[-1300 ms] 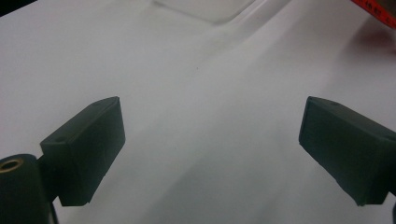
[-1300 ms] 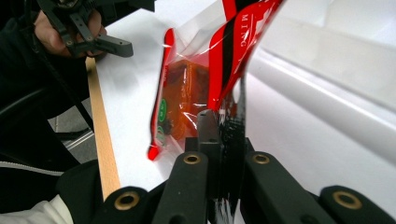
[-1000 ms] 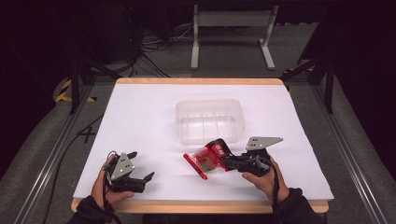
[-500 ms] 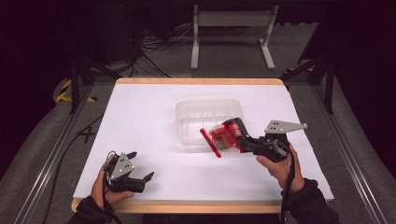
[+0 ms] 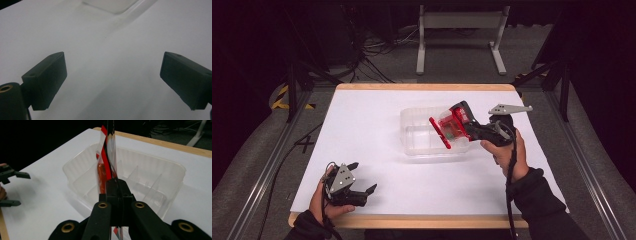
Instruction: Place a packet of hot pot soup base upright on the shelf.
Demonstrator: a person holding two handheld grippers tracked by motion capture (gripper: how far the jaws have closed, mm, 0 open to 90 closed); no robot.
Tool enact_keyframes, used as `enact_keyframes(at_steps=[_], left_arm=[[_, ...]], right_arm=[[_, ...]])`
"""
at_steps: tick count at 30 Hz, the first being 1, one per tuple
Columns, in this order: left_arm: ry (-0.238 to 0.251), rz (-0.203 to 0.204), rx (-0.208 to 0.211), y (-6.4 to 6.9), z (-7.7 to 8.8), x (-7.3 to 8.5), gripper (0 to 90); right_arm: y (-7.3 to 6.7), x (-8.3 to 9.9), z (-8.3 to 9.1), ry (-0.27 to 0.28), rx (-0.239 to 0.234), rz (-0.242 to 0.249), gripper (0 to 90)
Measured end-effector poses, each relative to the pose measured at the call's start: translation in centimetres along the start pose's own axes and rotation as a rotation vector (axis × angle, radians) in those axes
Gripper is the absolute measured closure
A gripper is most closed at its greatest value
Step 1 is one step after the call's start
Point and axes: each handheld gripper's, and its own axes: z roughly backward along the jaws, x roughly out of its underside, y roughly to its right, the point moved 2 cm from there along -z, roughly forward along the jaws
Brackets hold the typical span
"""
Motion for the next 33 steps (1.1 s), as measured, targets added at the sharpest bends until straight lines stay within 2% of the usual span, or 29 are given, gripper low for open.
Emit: enact_keyframes(at_steps=[2,4,7,8,11,14,19,21,23,29,31,32,33], left_arm=[[-0.003,-0.001,0.001,-0.1,0.0,0.0,7.7],[-0.004,0.002,0.004,0.0,-0.1,0.0,7.7],[-0.002,-0.001,0.007,0.0,-0.1,0.0,7.7],[-0.002,-0.001,0.007,0.0,-0.1,0.0,7.7],[-0.002,0.000,0.007,0.0,-0.1,0.0,7.7],[-0.005,-0.004,0.010,0.0,-0.2,0.0,7.7],[-0.001,0.002,0.011,0.0,-0.1,0.0,7.7],[-0.004,0.001,0.011,0.1,-0.1,0.0,7.7],[-0.008,-0.006,0.013,0.1,-0.2,0.0,7.7],[-0.008,-0.003,0.011,0.1,-0.3,0.0,7.7],[-0.008,0.001,0.011,0.1,-0.3,0.0,7.7],[-0.011,-0.003,0.011,0.1,-0.3,0.1,7.7],[-0.011,-0.006,0.011,0.1,-0.3,0.1,7.7]], right_arm=[[0.1,-0.4,-0.6,-0.010,0.022,-0.001,90.0],[0.2,-0.8,-1.5,-0.019,0.018,-0.018,90.0],[0.0,-1.2,-2.5,-0.036,0.036,-0.016,90.0],[-0.2,-1.4,-3.2,-0.049,0.066,-0.014,90.0],[-0.3,-1.5,-3.7,-0.050,0.088,-0.016,90.0],[-0.3,-1.4,-4.5,-0.040,0.149,-0.054,90.0],[-0.4,-0.3,-5.0,-0.037,0.185,-0.097,86.3],[-0.4,0.3,-5.0,-0.051,0.167,-0.102,85.3],[-0.3,0.7,-4.8,-0.040,0.155,-0.107,84.7],[-0.5,0.8,-4.7,-0.053,0.172,-0.073,80.9],[-0.4,0.8,-4.8,-0.053,0.165,-0.076,74.8],[-0.4,0.8,-4.8,-0.053,0.165,-0.076,74.8],[-0.3,0.7,-4.9,-0.058,0.180,-0.076,71.0]])
